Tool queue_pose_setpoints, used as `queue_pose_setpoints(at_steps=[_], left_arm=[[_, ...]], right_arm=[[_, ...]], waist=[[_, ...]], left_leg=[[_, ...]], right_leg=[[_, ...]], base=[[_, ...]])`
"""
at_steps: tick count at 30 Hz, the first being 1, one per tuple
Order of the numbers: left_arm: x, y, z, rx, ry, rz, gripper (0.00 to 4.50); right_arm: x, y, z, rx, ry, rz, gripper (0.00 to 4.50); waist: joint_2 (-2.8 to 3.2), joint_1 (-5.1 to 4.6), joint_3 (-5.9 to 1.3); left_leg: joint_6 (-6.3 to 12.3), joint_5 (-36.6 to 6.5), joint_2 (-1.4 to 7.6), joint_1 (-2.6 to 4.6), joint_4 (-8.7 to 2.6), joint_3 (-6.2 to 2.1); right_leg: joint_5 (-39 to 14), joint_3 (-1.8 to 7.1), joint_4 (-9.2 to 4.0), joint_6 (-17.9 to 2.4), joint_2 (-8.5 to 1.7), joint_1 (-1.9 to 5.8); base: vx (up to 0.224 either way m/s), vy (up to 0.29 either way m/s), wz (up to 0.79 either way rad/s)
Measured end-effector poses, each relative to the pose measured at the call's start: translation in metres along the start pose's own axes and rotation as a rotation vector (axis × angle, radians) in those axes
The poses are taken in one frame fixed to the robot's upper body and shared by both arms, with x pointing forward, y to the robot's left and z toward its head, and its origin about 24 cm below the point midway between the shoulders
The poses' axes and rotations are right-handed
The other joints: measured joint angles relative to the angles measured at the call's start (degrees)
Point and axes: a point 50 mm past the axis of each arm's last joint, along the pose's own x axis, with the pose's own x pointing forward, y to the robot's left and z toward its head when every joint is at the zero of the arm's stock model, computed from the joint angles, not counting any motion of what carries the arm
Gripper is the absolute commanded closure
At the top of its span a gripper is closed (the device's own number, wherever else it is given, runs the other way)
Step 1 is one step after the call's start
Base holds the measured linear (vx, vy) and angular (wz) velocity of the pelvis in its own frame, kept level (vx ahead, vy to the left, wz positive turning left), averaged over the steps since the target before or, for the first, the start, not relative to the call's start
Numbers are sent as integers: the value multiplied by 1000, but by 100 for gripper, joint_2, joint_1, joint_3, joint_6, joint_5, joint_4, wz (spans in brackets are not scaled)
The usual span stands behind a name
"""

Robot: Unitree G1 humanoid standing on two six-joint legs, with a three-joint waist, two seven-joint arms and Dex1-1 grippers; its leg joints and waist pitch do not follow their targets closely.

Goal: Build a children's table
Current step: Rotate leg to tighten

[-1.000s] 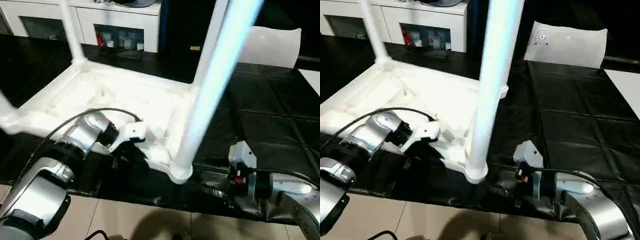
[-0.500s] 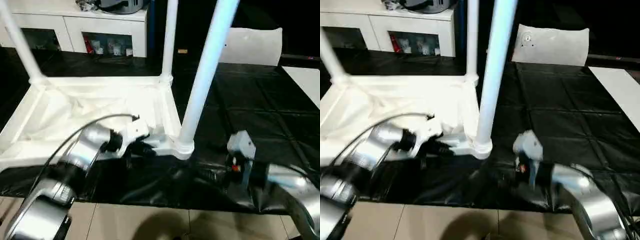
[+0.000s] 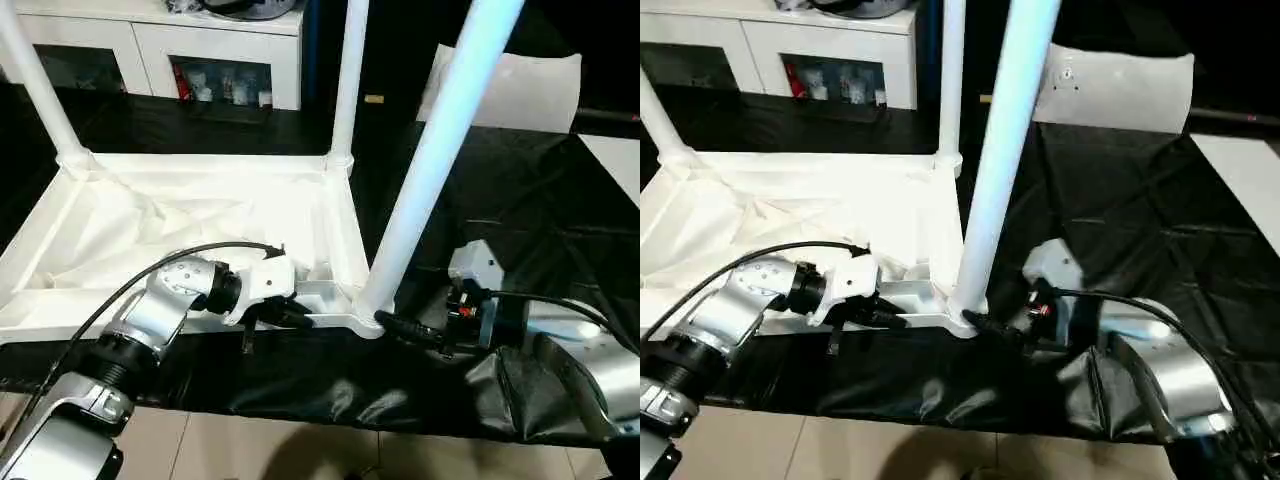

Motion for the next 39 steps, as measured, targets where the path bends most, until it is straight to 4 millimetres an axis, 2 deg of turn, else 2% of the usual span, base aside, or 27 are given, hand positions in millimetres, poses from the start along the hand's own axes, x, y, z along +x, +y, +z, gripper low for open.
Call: queue_pose_setpoints(at_steps=[9, 11, 13, 16, 22, 29, 39], left_arm=[[5, 4, 2, -67, -30, 28, 450], [5, 4, 3, -83, -35, 24, 394], [6, 4, 4, -81, -37, 16, 395], [8, 5, 5, -82, -41, 16, 371], [7, 8, 5, -99, -34, 11, 371], [8, 11, 6, -115, 1, -26, 443], [7, 12, 7, -96, -18, -63, 443]], right_arm=[[3, -9, -2, -34, 31, 72, 0], [3, -10, -3, -42, 34, 82, 0], [4, -11, -3, -45, 36, 88, 0], [5, -12, -5, -44, 41, 99, 0], [6, -12, -4, -54, 38, 108, 0], [6, -12, -4, -64, 35, 114, 0], [7, -14, -5, -59, 39, 123, 0]], waist=[[-28, 62, 14], [-33, 75, 17], [-32, 85, 17], [-32, 94, 18], [-31, 98, 18], [-26, 97, 20], [-17, 97, 26]], left_leg=[[-36, 13, 6, 1, 0, 12], [-35, 14, 6, -2, 0, 12], [-33, 13, 6, -4, -2, 14], [-30, 15, 6, -6, -6, 18], [-33, 15, 7, -5, -6, 19], [-33, 15, 7, -5, -9, 19], [-33, 15, 7, -8, -16, 19]], right_leg=[[5, -50, 1, -8, -37, 22], [5, -53, 1, -8, -39, 22], [3, -53, -2, -5, -40, 21], [1, -54, -4, -6, -42, 19], [2, -55, -2, -6, -44, 20], [1, -55, -5, -5, -44, 20], [-1, -57, -7, -3, -44, 18]], base=[[0, 0, 0], [0, 0, 0], [0, 0, 0], [0, 0, 0], [0, 0, 0], [0, 0, 0], [0, 0, 0]])
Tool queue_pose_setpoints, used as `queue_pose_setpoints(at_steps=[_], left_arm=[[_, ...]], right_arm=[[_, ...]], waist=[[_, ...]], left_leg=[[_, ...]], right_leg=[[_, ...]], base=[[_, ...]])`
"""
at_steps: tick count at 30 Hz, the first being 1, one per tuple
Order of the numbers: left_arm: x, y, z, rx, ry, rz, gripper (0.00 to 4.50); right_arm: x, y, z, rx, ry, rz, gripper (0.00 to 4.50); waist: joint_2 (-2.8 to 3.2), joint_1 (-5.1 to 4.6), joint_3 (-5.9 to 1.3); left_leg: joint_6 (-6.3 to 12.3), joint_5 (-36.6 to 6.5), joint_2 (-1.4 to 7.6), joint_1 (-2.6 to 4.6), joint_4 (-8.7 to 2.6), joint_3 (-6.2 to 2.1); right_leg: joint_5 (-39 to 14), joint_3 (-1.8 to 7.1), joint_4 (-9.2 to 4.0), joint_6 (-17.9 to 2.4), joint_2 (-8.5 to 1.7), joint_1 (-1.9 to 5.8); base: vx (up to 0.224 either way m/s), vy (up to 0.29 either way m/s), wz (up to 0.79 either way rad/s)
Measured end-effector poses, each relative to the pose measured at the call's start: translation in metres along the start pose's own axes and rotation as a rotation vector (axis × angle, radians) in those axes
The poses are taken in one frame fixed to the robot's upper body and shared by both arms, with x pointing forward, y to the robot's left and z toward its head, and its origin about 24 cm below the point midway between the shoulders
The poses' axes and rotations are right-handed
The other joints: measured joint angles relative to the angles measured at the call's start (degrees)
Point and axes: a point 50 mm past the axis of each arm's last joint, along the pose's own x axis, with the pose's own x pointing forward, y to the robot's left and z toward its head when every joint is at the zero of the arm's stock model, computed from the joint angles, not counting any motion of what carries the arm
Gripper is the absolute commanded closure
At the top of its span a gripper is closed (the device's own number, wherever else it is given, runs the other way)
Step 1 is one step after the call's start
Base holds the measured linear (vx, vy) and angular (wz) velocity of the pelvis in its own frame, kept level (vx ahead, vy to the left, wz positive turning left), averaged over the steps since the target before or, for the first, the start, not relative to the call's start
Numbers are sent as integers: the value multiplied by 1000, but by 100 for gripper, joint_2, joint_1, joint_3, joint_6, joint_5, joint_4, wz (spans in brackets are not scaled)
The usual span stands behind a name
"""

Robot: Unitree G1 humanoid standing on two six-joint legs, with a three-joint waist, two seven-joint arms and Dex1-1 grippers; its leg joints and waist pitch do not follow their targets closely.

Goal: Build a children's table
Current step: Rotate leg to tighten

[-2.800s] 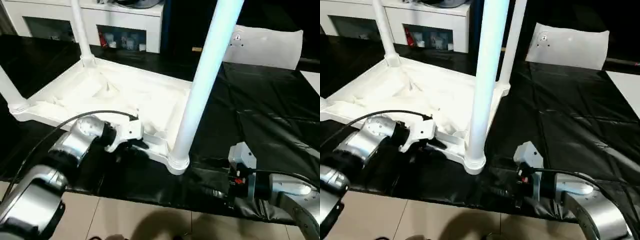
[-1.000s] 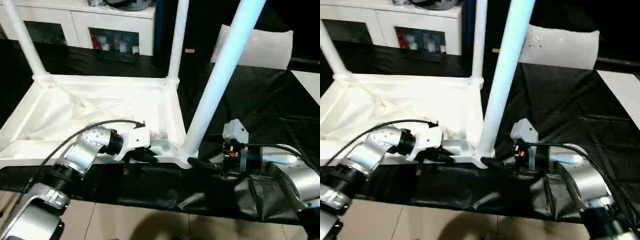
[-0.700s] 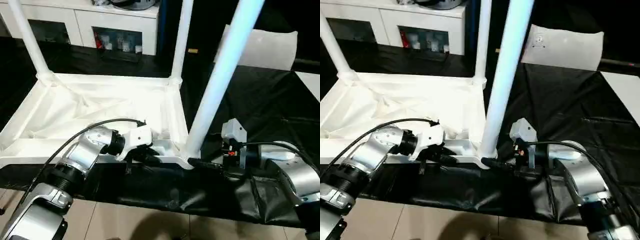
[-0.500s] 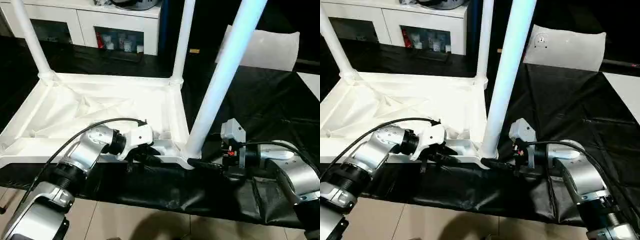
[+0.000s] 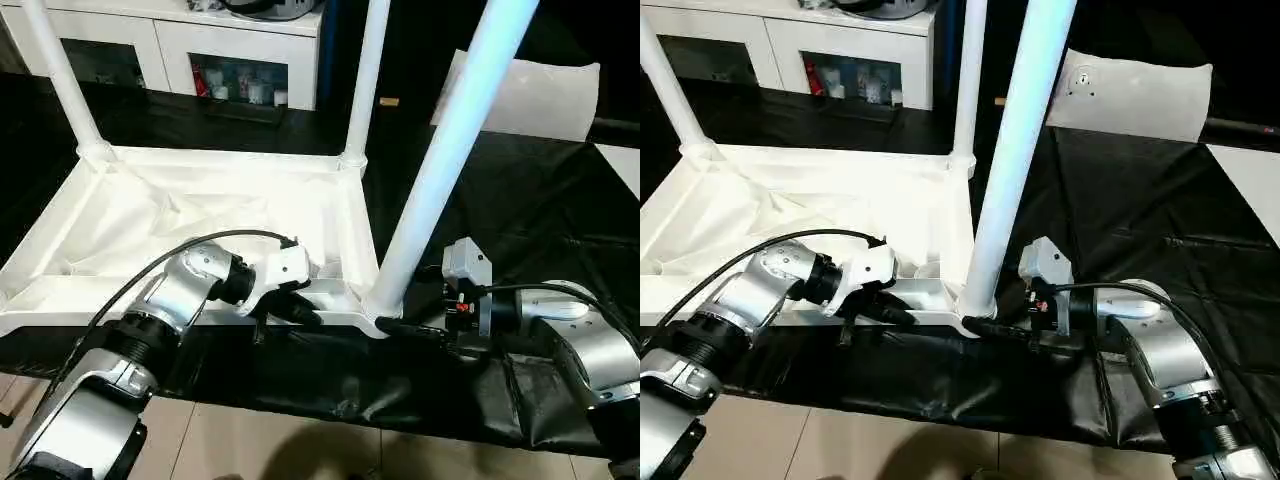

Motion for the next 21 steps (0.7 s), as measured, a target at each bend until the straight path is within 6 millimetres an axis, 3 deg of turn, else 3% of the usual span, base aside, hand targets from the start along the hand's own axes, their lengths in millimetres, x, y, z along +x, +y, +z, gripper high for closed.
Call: queue_pose_setpoints(at_steps=[3, 6, 9, 17, 21], left_arm=[[-3, -6, -3, 35, -7, -61, 450], [-7, -10, -4, 78, 0, -100, 450], [-9, -12, -4, 115, 7, -127, 450], [-9, -15, -3, 176, 23, -179, 450], [-9, -15, -3, 185, 22, -182, 450]], right_arm=[[-1, -1, -5, 14, 9, 10, 38], [2, -1, -4, 6, 10, 51, 43], [4, 0, -3, 7, 11, 114, 80], [11, 10, -6, 44, 4, 272, 127], [16, 12, -7, 62, -7, 317, 176]], waist=[[4, 14, 3], [6, 47, 11], [-4, 66, 17], [-19, 159, 29], [-20, 166, 31]], left_leg=[[0, 0, 0, 1, -18, 1], [2, 1, 3, -1, -28, 5], [11, 6, 4, -4, -28, 6], [15, 8, 9, -2, -35, 18], [15, 8, 13, -3, -37, 21]], right_leg=[[-13, -4, -2, -5, 0, -2], [-21, -8, -2, -9, 0, -6], [-28, -10, -2, -19, -1, -7], [-36, -12, -2, -29, -4, -8], [-39, -17, -2, -31, -4, -8]], base=[[0, 0, 0], [0, 0, 0], [0, 0, 0], [0, 0, 0], [0, 0, 0]])
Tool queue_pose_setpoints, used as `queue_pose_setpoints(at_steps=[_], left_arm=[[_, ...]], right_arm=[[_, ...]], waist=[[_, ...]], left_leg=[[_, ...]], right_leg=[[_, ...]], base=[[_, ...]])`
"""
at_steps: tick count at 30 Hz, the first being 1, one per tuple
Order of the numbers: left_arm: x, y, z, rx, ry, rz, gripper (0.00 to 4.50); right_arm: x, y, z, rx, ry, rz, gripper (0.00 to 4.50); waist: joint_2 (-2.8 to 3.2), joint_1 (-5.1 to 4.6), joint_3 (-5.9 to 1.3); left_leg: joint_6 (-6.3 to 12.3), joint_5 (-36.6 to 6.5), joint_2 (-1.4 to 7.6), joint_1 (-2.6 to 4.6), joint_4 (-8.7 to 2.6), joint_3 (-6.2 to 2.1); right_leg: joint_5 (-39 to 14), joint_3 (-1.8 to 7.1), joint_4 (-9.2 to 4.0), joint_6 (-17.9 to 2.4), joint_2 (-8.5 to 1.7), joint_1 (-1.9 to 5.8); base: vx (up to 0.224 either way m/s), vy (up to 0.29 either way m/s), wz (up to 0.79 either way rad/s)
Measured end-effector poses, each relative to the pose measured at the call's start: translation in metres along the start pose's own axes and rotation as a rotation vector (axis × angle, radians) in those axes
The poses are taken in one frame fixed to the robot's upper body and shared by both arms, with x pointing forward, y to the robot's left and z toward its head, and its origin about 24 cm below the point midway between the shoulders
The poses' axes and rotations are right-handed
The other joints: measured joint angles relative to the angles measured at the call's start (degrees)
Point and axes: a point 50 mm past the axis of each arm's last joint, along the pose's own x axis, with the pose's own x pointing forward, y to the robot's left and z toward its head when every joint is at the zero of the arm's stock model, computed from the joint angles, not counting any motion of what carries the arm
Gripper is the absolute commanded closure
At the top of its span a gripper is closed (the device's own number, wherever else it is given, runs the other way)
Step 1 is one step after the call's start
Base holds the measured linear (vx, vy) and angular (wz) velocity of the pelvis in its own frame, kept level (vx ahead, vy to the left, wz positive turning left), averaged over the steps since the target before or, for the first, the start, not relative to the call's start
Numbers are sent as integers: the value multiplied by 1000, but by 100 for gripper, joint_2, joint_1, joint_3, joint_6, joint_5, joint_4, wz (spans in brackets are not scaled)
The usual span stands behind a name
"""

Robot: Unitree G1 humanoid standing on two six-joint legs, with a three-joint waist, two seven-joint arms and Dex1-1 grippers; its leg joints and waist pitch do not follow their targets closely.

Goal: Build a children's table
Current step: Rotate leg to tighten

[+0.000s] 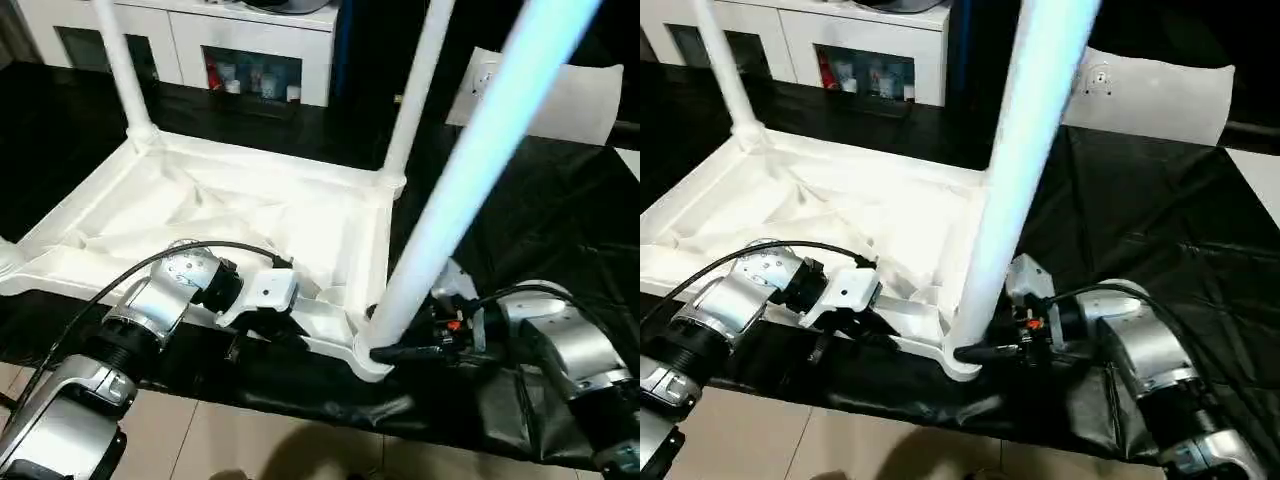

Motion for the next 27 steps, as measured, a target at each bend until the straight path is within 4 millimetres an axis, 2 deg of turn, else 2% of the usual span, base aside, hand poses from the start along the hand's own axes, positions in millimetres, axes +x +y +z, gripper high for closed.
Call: queue_pose_setpoints(at_steps=[8, 15, 19, 22, 27], left_arm=[[-1, 0, 0, -12, -13, -6, 450], [0, 2, 0, -79, -39, 15, 450], [-1, 9, -2, -168, -46, 129, 450], [-1, 16, -4, -236, -49, 239, 450], [11, 29, 1, -318, -54, 404, 450]], right_arm=[[0, -2, 3, 7, -3, 33, 238], [1, 3, 0, 44, -47, -15, 243], [7, 1, -5, 105, -128, -225, 243], [15, -8, -3, 112, -150, -435, 245], [30, -27, 3, 214, -206, -766, 250]], waist=[[-3, 0, 3], [22, -2, 17], [41, -53, 23], [43, -183, 24], [66, -353, 18]], left_leg=[[0, 0, 6, 2, -10, 2], [-5, -3, 6, 5, -13, 7], [-33, 3, 6, 20, -16, 10], [-56, 16, 4, 32, -26, 8], [-63, 21, -10, 47, -41, 7]], right_leg=[[-14, -8, 2, -8, 1, -1], [-17, -5, 2, -8, 0, 0], [-17, -2, 7, -7, 0, 6], [-36, 1, 4, 28, 3, 6], [-40, 19, -9, 34, 2, 10]], base=[[0, 0, 0], [0, 0, 0], [0, 0, 0], [0, 0, 0], [0, 0, 0]])
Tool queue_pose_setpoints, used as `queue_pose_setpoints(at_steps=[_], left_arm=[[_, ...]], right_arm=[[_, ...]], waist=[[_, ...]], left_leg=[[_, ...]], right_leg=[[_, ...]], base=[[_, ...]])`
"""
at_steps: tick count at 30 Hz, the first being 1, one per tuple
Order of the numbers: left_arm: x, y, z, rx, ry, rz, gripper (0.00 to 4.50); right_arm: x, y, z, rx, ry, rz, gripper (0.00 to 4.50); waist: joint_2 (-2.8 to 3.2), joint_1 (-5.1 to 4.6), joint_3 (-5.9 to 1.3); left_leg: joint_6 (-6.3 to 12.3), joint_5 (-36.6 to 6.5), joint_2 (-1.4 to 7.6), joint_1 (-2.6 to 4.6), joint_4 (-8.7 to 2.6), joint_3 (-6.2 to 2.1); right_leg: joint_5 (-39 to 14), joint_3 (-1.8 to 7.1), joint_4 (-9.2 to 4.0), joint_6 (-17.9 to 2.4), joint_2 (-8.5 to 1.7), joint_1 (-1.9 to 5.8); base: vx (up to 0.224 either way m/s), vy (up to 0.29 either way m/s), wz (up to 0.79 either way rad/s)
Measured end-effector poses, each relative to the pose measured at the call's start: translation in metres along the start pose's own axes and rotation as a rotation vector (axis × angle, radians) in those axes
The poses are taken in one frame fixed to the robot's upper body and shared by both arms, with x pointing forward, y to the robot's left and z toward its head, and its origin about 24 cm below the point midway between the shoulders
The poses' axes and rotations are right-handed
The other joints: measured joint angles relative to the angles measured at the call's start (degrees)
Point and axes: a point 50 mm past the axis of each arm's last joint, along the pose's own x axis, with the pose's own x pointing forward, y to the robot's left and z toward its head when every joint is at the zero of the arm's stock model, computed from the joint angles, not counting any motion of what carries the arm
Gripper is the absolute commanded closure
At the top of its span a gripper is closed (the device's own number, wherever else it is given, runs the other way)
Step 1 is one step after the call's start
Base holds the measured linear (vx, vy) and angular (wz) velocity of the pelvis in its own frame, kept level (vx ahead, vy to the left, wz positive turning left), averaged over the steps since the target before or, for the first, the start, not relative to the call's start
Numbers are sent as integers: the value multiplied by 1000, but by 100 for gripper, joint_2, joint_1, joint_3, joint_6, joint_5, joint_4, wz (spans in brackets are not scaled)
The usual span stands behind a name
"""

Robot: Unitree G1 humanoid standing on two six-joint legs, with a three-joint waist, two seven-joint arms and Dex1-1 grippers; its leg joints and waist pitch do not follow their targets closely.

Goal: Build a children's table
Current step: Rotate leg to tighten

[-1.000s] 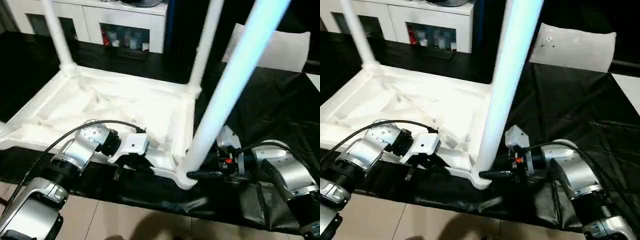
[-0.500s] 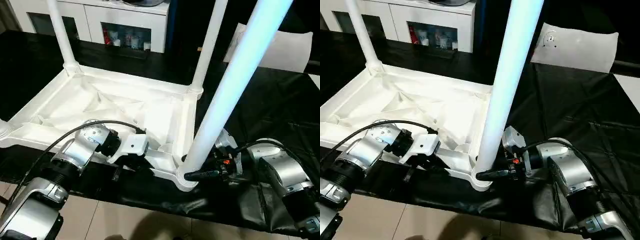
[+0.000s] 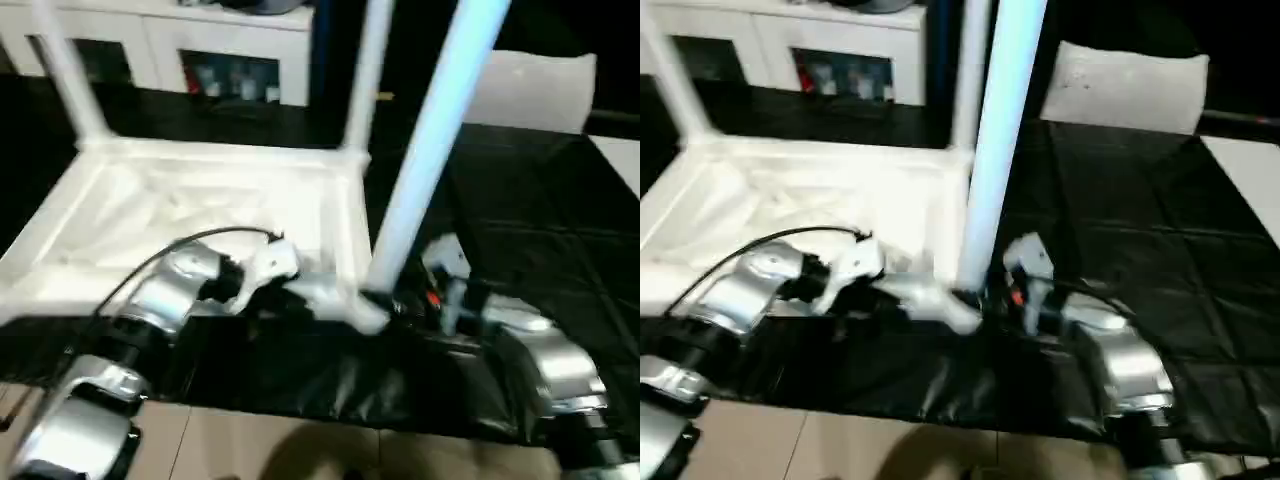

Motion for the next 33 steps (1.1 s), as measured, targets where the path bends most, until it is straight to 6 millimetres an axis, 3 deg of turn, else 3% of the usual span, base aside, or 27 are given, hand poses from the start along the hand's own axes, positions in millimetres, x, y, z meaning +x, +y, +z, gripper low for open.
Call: queue_pose_setpoints(at_steps=[4, 7, 8, 17, 22, 26, 33], left_arm=[[15, 5, 11, -43, -7, 129, 450], [19, 5, 15, -41, -9, 157, 450], [19, 5, 15, -41, -9, 157, 450], [20, 1, 22, -18, -19, 155, 450], [12, -1, 19, 58, -18, 119, 450], [-2, -3, 10, 123, -13, 49, 450], [-18, -13, 1, 197, -17, -143, 450]], right_arm=[[24, -1, 10, 45, -10, -258, 250], [28, -1, 14, 50, -8, -316, 250], [27, -1, 14, 47, -9, -317, 195], [15, 3, 13, 32, -50, -309, 111], [-12, -6, 12, -37, -38, -139, 59], [-24, -7, 14, -105, -1, 37, 43], [-37, -1, 16, -170, 50, 348, 43]], waist=[[28, -62, 10], [35, -53, 8], [41, -51, 4], [76, 21, 20], [112, 36, 45], [127, -13, 62], [105, 103, 80]], left_leg=[[0, 0, -4, -3, -9, -2], [0, 0, -6, -4, -42, -2], [0, 1, -7, -3, -58, -2], [-1, 2, -8, -6, -121, 0], [43, 14, -7, -23, -127, 0], [46, 15, 13, -27, -129, -2], [79, 37, 16, -42, -139, 4]], right_leg=[[0, 1, -8, 1, 0, -2], [0, -1, -29, 0, 0, 0], [2, -1, -40, -2, 2, 1], [22, -13, -78, -35, 4, 0], [11, -19, -85, -35, 4, -8], [8, -30, -75, -39, 22, -25], [3, -39, -74, -46, 17, -31]], base=[[0, 0, 0], [0, 0, 0], [0, 0, 0], [0, 0, 0], [0, 0, 0], [0, 0, 0], [0, 0, 0]])
